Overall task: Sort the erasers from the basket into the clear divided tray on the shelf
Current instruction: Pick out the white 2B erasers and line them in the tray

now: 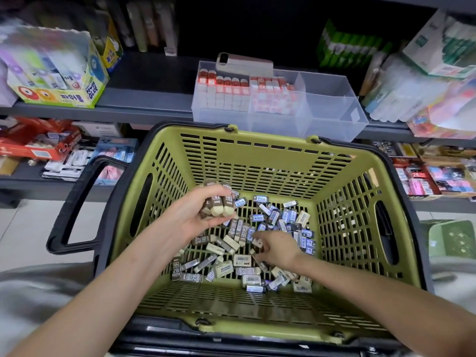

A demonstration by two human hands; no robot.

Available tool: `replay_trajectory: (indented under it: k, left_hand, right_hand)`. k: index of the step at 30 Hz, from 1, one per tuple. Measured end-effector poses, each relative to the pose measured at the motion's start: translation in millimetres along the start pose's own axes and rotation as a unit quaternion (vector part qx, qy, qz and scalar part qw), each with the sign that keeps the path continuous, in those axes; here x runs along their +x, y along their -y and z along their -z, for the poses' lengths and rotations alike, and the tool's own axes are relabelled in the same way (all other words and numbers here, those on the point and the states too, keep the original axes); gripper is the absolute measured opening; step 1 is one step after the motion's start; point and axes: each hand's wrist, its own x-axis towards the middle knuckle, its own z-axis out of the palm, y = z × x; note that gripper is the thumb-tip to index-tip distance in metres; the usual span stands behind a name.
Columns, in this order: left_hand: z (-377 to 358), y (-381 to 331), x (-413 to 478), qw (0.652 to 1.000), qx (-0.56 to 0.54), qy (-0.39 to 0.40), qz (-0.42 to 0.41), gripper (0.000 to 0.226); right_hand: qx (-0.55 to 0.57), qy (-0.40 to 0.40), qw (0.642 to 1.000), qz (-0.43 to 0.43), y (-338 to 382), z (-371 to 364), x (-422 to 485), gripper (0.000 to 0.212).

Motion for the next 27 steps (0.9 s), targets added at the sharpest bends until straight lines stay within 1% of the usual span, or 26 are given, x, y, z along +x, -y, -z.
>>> replay_trajectory:
  k: [1, 3, 5, 8, 11, 14, 16, 18, 19, 21, 22, 24, 25, 27]
  left_hand:
    - [0, 0, 0, 1.000, 0.003, 0.000, -0.001, 0.053]
    - [-1, 1, 1, 1.000, 0.007, 0.000, -0.003, 0.052]
    - [-1, 1, 1, 1.000, 0.012, 0.001, -0.007, 0.053]
    - [-1, 0, 1, 1.000, 0.020, 0.001, -0.016, 0.053]
    - [-1, -1, -1, 1.000, 0.021, -0.002, -0.023, 0.052]
    - [-1, -2, -3, 0.999, 0.021, -0.009, -0.026, 0.050]
    - [0, -3, -4, 0.999, 0.014, -0.013, -0.025, 0.051]
    - [2, -3, -4, 1.000, 0.012, -0.014, -0.024, 0.054]
    - [2, -3, -5, 1.000, 0.010, -0.016, -0.023, 0.054]
    - [4, -4, -7, 0.999, -0.003, -0.019, -0.030, 0.055]
    - [4, -4, -7, 0.999, -0.015, -0.022, -0.040, 0.057]
    - [6, -7, -7, 0.995, -0.033, -0.031, -0.085, 0.063]
    - [6, -11, -7, 0.992, -0.034, -0.040, -0.117, 0.064]
    - [7, -21, -8, 0.980, -0.028, -0.054, -0.191, 0.056]
  right_hand:
    - [-0.055, -0.003, 0.998, 0.023, 0, -3, 0, 0.052]
    - [-0.154, 0.028, 0.986, 0.052, 2, -9, -1, 0.045]
    - [-0.192, 0.048, 0.979, 0.052, 5, -15, 1, 0.043]
    - [-0.155, 0.032, 0.987, 0.034, 8, -23, 4, 0.038]
    - [-0.117, 0.021, 0.993, 0.015, 11, -28, 4, 0.043]
    - [-0.074, 0.017, 0.997, 0.006, 10, -22, 3, 0.044]
    - [-0.023, 0.038, 0.999, -0.012, 9, -13, 3, 0.045]
    - [0.090, 0.057, 0.994, -0.029, 11, -2, 4, 0.048]
    - [0.168, 0.062, 0.983, -0.042, 13, 7, 4, 0.049]
    - [0.319, 0.086, 0.941, -0.071, 20, 34, 2, 0.047]
    - [0.376, 0.090, 0.919, -0.074, 24, 49, 1, 0.044]
    - [0.453, 0.058, 0.888, -0.052, 33, 81, -2, 0.040]
    - [0.476, 0.024, 0.878, -0.034, 39, 97, -3, 0.039]
    - [0.514, -0.056, 0.856, 0.007, 50, 127, -5, 0.040]
